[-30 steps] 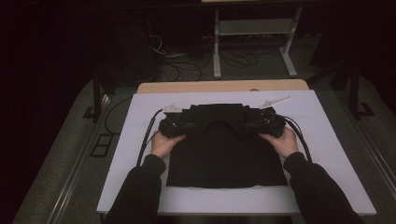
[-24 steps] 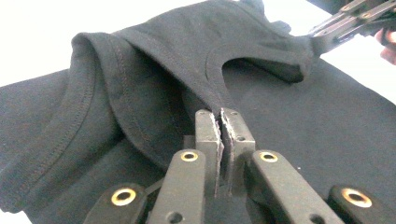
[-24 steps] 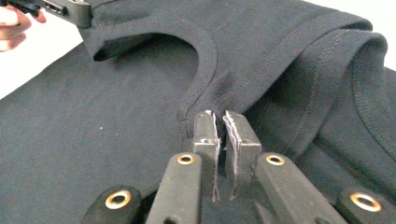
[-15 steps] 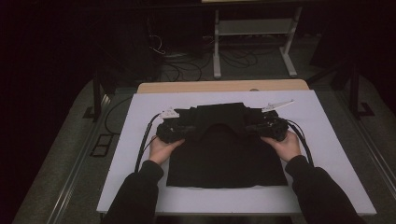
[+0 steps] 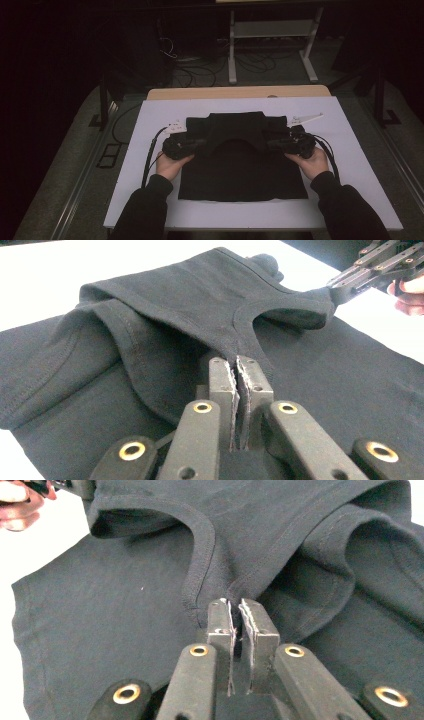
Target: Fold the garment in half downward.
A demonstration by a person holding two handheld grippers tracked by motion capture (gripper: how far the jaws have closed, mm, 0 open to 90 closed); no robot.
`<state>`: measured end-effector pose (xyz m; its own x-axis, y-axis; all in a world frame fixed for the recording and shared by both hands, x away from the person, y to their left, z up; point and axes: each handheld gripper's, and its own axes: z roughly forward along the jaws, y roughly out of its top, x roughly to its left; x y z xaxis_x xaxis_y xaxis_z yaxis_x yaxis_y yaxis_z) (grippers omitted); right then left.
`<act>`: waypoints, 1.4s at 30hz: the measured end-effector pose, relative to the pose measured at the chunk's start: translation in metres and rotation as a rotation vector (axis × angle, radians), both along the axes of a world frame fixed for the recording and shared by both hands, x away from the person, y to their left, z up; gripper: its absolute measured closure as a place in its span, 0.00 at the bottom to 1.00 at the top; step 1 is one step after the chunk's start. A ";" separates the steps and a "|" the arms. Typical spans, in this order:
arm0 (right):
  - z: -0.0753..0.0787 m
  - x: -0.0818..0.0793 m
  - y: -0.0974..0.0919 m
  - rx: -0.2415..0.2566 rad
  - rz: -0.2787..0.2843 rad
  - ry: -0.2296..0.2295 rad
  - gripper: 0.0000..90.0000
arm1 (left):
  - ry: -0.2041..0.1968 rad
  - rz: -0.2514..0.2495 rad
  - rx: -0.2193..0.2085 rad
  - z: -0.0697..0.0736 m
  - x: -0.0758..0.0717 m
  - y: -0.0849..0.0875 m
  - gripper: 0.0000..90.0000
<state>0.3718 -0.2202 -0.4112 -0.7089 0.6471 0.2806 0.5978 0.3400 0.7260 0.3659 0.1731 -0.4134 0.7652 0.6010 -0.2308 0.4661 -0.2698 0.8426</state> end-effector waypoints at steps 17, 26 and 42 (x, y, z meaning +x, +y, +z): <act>-0.003 -0.023 0.004 -0.045 0.052 0.006 0.92 | -0.013 -0.026 0.024 0.001 -0.024 -0.003 0.95; -0.002 -0.033 0.004 -0.044 0.066 0.021 0.92 | -0.010 -0.059 -0.012 0.005 -0.034 -0.004 0.95; 0.002 -0.049 -0.002 -0.034 0.081 0.021 0.92 | -0.001 -0.090 -0.030 0.007 -0.052 -0.004 0.95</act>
